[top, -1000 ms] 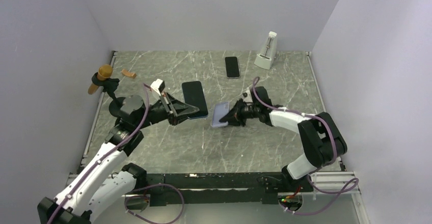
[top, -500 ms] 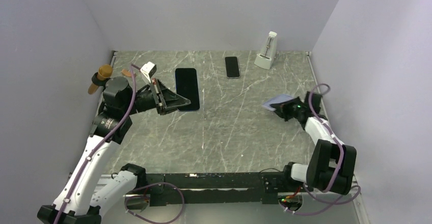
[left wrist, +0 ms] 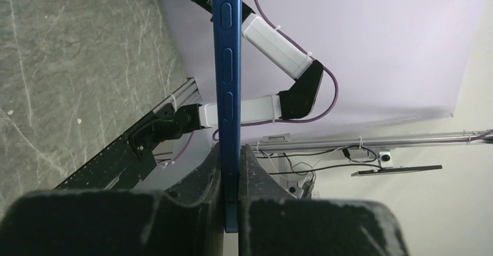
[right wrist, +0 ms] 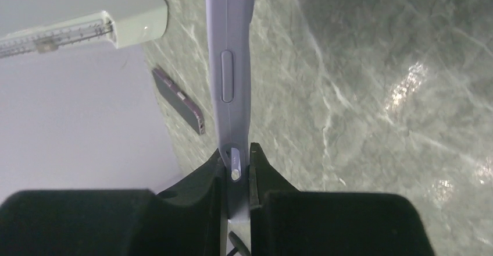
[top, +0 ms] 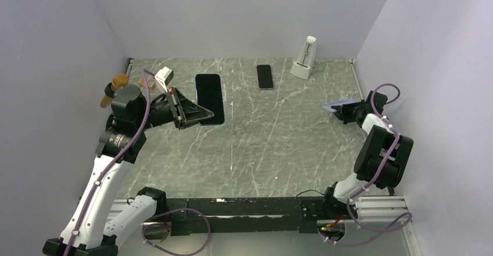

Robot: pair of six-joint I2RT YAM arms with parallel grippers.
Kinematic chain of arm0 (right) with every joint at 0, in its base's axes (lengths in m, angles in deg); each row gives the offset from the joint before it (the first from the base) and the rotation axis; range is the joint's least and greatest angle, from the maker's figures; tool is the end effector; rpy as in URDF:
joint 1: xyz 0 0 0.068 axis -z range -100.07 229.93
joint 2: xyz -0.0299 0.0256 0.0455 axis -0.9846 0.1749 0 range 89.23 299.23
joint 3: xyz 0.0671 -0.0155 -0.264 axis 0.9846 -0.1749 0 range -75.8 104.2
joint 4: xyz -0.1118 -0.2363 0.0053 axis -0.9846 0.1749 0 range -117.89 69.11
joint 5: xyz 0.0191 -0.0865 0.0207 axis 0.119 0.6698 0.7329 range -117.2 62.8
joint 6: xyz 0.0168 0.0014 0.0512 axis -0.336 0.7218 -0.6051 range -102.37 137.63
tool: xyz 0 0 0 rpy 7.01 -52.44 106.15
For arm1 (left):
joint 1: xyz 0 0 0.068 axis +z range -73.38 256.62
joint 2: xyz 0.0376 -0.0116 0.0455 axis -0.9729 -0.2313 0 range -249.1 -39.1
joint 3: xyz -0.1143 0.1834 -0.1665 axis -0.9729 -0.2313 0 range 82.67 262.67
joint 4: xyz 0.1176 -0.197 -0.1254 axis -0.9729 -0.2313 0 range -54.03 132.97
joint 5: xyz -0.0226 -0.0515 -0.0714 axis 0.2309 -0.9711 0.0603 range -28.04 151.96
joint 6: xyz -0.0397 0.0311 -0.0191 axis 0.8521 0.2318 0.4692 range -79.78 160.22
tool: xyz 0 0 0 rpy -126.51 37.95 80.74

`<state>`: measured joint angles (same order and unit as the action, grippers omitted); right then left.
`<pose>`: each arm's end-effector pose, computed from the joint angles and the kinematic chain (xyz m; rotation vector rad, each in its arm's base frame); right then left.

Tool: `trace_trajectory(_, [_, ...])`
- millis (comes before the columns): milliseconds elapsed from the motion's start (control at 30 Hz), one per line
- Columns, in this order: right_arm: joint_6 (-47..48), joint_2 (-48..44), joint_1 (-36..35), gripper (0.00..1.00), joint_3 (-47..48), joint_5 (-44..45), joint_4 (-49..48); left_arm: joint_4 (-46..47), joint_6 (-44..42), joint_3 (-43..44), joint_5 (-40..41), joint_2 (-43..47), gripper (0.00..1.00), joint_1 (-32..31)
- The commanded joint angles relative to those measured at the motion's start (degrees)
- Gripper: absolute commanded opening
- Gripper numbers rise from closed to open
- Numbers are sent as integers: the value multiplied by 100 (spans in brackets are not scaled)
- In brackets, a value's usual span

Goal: Take the phone out of the phone case
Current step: Place the phone case at the center of the board, then place the phone at the center of the board.

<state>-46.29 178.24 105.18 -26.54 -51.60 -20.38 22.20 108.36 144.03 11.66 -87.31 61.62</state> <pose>0.2906 -0.1209 0.1888 1.5736 1.8919 0.8177 0.1521 -0.0691 0.4116 -0.1492 2.0165 -1.7433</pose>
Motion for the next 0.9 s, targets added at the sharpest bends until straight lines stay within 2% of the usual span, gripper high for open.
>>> trace_trajectory(0, [-270, 417, 18, 11, 116, 136, -498, 477, 97, -18, 174, 199, 0, 24])
trace_trajectory(33, [-321, 502, 17, 17, 93, 147, -642, 466, 112, -29, 198, 210, 0, 26])
trace_trajectory(100, [-358, 702, -105, 38, 79, 138, -903, 412, 101, -28, 230, 223, 0, 29])
trace_trajectory(200, [80, 872, -514, 65, 268, 201, -290, 478, 171, -68, 204, 219, 0, 28])
trace_trajectory(300, [261, 315, -1005, 79, -195, 409, 44, 516, 186, -80, 82, 200, 0, 25])
trace_trajectory(433, [54, -780, -1351, 85, -1379, 326, 282, 389, 145, -201, -71, 252, 0, 16])
trace_trajectory(533, [254, -1576, -1479, 86, -1799, 209, 749, 357, 211, -484, -73, 433, 0, 7])
trace_trajectory(633, [1010, -2186, -1754, 87, -1613, 27, 1463, 100, 154, -721, 93, 642, 0, 11])
trace_trajectory(733, [1785, -2583, -2365, 87, -1183, 4, 2047, -186, 97, -975, 460, 793, 0, 0])
trace_trajectory(867, [2318, -2837, -3090, 87, -771, -283, 2710, 227, 756, -1750, 1364, 956, 0, -140])
